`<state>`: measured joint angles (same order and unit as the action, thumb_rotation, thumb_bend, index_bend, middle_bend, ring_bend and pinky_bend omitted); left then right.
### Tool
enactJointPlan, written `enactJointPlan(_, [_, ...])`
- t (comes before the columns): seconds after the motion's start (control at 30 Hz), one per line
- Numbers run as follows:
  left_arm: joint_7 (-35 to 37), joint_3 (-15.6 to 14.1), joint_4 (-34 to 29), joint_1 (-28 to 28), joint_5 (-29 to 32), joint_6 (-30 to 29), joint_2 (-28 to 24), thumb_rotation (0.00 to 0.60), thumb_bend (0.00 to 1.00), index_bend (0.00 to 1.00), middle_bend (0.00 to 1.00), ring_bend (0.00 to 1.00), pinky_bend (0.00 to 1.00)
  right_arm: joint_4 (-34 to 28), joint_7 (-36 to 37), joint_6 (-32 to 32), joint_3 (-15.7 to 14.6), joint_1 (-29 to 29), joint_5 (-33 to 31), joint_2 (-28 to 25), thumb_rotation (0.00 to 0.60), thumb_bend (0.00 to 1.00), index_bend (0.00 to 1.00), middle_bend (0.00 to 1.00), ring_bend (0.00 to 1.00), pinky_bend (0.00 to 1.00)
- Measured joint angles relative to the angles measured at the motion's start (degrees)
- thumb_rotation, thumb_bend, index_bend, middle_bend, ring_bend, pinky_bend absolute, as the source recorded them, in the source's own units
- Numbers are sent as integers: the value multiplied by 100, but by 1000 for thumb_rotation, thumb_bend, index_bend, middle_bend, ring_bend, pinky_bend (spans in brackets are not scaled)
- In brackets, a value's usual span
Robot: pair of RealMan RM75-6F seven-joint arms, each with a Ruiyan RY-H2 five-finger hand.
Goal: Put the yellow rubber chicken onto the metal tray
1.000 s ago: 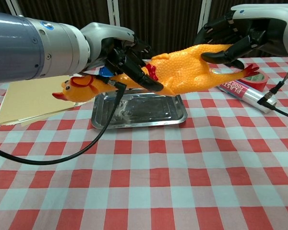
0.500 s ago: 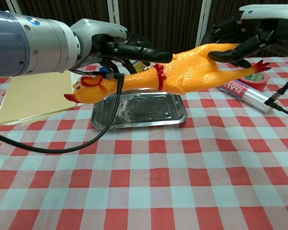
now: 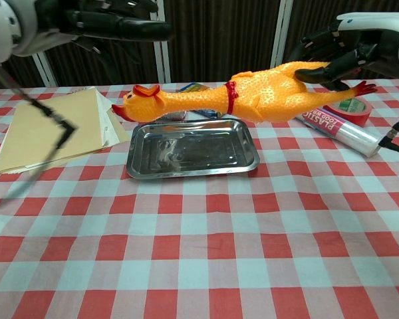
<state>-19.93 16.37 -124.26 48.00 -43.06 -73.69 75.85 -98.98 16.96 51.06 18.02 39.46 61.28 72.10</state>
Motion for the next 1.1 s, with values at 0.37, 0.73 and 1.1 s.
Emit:
enactJointPlan(0.37, [1205,-719,-52,-1269,-1849,-337,-1015,298,0,0,134,250,445,655,99,-421,162,409,-261,534,600,519,916,722,713,779])
enactJointPlan(0.73, [2274,-1195,398,-2071,-2819,-442,-1593,302,0,0,135,250,430,1480,-197,-861,435,1190,-904,1291,600,520,916,722,713,782])
enactJointPlan(1.1, [2520,-1177,779,-2157,-2523,21,-1514,299,0,0,134,250,418,2556,-489,-1190,531,1756,-1429,2020,600,520,916,722,712,782])
